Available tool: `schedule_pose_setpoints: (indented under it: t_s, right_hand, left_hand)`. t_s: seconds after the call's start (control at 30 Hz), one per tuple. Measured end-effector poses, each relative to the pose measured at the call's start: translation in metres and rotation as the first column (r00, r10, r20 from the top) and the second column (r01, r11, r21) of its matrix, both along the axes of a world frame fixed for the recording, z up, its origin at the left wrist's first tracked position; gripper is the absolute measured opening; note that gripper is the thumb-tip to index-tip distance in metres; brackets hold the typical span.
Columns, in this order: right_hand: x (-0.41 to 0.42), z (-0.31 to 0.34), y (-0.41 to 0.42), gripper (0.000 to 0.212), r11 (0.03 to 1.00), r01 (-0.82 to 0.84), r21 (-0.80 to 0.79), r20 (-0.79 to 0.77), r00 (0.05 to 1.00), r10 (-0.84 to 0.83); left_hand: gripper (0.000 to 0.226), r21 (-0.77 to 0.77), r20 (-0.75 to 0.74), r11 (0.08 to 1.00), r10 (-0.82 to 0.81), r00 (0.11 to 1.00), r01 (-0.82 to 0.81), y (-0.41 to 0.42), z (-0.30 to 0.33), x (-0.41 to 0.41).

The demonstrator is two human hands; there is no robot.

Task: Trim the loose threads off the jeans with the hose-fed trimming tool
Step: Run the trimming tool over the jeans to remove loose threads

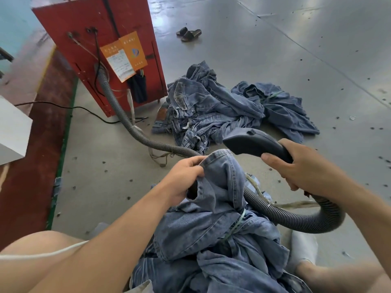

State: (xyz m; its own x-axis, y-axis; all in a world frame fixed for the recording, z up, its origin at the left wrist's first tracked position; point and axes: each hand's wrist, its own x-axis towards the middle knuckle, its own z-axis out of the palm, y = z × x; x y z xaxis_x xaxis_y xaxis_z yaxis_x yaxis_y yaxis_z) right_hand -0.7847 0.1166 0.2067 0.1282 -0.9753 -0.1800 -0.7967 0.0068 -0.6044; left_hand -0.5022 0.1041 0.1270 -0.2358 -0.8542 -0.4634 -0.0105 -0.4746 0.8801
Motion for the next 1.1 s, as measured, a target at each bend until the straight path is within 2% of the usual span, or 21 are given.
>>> schedule_pose_setpoints:
  t_s: [0.07,0.17,0.27,0.3,0.37,0.47,0.57,0.63,0.67,0.7,0.73,0.77,0.8,0.83,0.9,0.93,0.97,1.0,1.03,1.07,1.1]
  right_hand:
    - [0.003,0.003,0.003,0.032,0.997,-0.067,0.033,-0.003,0.998,0.067]
    - [0.019,-0.003,0.004,0.036,0.984,-0.170,0.049,-0.129,0.976,0.175]
    - [0.032,-0.012,-0.006,0.036,0.999,-0.025,-0.031,-0.141,0.990,0.020]
    - [0.030,-0.012,-0.011,0.038,0.997,0.056,-0.061,-0.113,0.992,-0.063]
    - [0.020,-0.010,-0.018,0.043,0.975,0.214,-0.060,0.054,0.976,-0.210]
    - [0.002,-0.008,-0.019,0.040,0.944,0.314,0.104,0.373,0.867,-0.329]
    - [-0.002,-0.012,-0.012,0.027,0.946,0.226,0.234,0.470,0.825,-0.313]
    - [-0.002,-0.015,-0.009,0.024,0.961,0.178,0.214,0.451,0.854,-0.258]
    - [-0.002,-0.014,-0.008,0.024,0.970,0.161,0.180,0.422,0.879,-0.224]
    - [-0.003,-0.012,-0.008,0.026,0.982,0.142,0.127,0.368,0.912,-0.180]
    - [-0.004,-0.010,-0.009,0.027,0.992,0.118,0.053,0.289,0.949,-0.128]
    - [-0.006,-0.006,-0.010,0.030,0.996,0.081,-0.037,0.187,0.980,-0.072]
    - [-0.010,-0.004,-0.011,0.034,0.991,0.023,-0.130,0.067,0.998,-0.015]
    - [-0.013,0.000,-0.012,0.037,0.976,-0.048,-0.211,-0.053,0.998,0.038]
    - [-0.018,0.003,-0.012,0.042,0.947,-0.159,-0.278,-0.186,0.976,0.109]
    - [-0.020,0.003,-0.012,0.044,0.949,-0.180,-0.258,-0.210,0.970,0.126]
    - [-0.021,0.001,-0.012,0.047,0.959,-0.182,-0.216,-0.215,0.967,0.135]
    - [-0.022,-0.003,-0.012,0.049,0.968,-0.187,-0.166,-0.220,0.964,0.148]
    - [-0.021,-0.008,-0.011,0.049,0.968,-0.214,-0.134,-0.231,0.956,0.180]
    - [-0.021,-0.012,-0.010,0.048,0.959,-0.256,-0.122,-0.243,0.945,0.221]
    - [-0.021,-0.013,-0.009,0.045,0.947,-0.297,-0.121,-0.248,0.933,0.261]
  left_hand:
    - [0.059,0.072,-0.160,0.997,-0.013,0.987,0.025,-0.001,0.004,0.003]
    - [0.063,0.088,-0.245,0.994,-0.048,0.968,0.071,0.002,0.005,0.002]
    - [0.068,0.160,-0.276,0.984,-0.031,0.961,0.078,0.004,0.003,0.004]
    - [0.067,0.181,-0.266,0.982,-0.009,0.964,0.059,0.003,0.003,0.006]
    - [0.064,0.237,-0.247,0.972,0.060,0.967,0.000,0.002,0.001,0.008]
    - [0.059,0.257,-0.197,0.966,0.060,0.979,-0.008,0.002,0.001,0.010]
    - [0.051,0.050,-0.001,0.998,-0.040,0.999,0.040,0.003,0.001,0.005]
    - [0.055,-0.293,0.265,0.952,-0.011,0.964,0.091,0.005,0.001,-0.002]
    - [0.057,-0.487,0.436,0.862,0.104,0.894,0.137,0.007,0.000,-0.005]
    - [0.053,-0.644,0.577,0.730,0.268,0.771,0.229,0.008,0.000,-0.005]
    - [0.043,-0.738,0.621,0.594,0.410,0.668,0.322,0.010,-0.001,-0.003]
    - [0.034,-0.782,0.610,0.489,0.475,0.634,0.386,0.013,-0.003,0.001]
    - [0.030,-0.798,0.596,0.444,0.486,0.639,0.406,0.015,-0.005,0.004]
    - [0.030,-0.783,0.607,0.493,0.471,0.640,0.380,0.018,-0.006,0.003]
    - [0.033,-0.670,0.598,0.715,0.359,0.717,0.200,0.023,-0.008,-0.004]
    - [0.026,-0.530,0.508,0.846,0.262,0.821,0.057,0.024,-0.009,-0.009]
    - [0.010,-0.315,0.295,0.943,0.202,0.934,-0.104,0.027,-0.006,-0.012]
    - [0.005,-0.046,0.039,0.977,0.209,0.977,-0.207,0.029,-0.005,-0.014]
    - [0.017,0.168,-0.125,0.953,0.276,0.953,-0.254,0.031,-0.008,-0.013]
    - [0.024,0.273,-0.208,0.926,0.323,0.923,-0.262,0.033,-0.010,-0.010]
    - [0.022,0.303,-0.245,0.906,0.373,0.895,-0.294,0.034,-0.012,-0.010]
